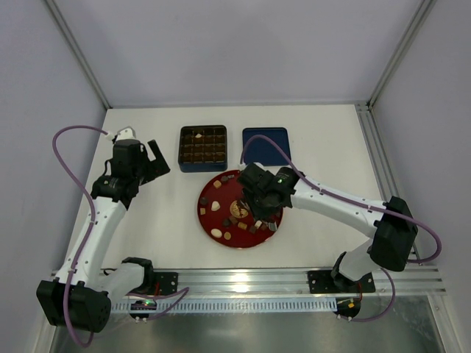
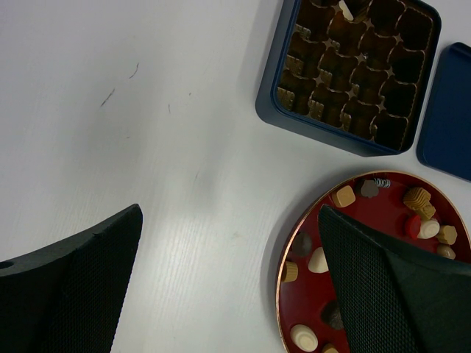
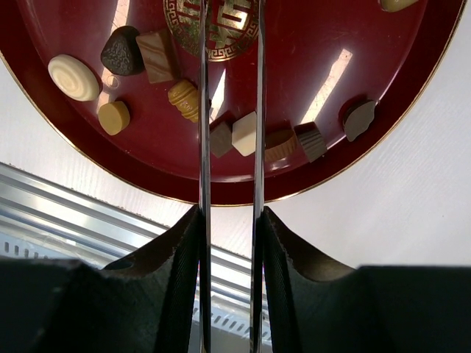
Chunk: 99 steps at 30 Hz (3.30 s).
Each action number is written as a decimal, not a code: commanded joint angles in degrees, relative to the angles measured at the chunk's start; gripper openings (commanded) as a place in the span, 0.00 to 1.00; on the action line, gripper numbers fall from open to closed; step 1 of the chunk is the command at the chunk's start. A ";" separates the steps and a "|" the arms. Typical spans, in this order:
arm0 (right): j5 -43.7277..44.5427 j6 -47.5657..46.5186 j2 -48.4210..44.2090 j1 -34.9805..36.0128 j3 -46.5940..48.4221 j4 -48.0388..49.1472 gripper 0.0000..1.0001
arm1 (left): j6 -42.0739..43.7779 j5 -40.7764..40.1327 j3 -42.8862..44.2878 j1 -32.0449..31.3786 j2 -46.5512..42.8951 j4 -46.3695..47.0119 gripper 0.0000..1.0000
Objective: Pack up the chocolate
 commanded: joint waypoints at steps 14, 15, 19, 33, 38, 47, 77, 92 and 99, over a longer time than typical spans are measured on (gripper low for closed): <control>2.95 -1.07 -0.50 0.04 6.36 -1.88 0.36 | 0.14 -0.51 -0.22 0.39 -0.45 1.03 1.00; 2.95 -1.07 -0.50 0.04 6.45 -1.88 0.36 | 0.14 -0.42 -0.22 0.39 -0.45 1.03 1.00; 3.22 -1.07 -0.59 0.04 6.71 -2.14 0.36 | 0.05 -0.42 -0.22 0.39 -0.44 1.12 1.00; 3.39 -3.53 4.77 -1.10 12.68 -1.53 0.41 | 0.23 -0.51 -0.22 0.38 -0.45 1.03 1.00; 3.57 -4.41 6.44 -1.28 14.27 -2.05 0.42 | 0.14 -0.59 -0.22 0.39 -0.62 1.03 1.00; 2.87 -5.11 8.64 -1.63 15.15 -1.44 0.44 | 0.23 -0.51 -0.22 0.30 -0.53 1.12 1.00; 2.16 -5.81 10.31 -2.24 14.01 -0.65 0.37 | 0.14 -0.33 -0.13 0.30 -0.27 1.03 1.00; 3.13 -5.81 8.82 -2.51 16.56 -2.14 0.36 | 0.14 -0.42 -0.13 0.38 -0.18 0.94 1.00; 3.04 -5.81 8.47 -2.51 17.26 -2.67 0.37 | 0.23 -0.33 -0.13 0.30 -0.18 1.03 1.00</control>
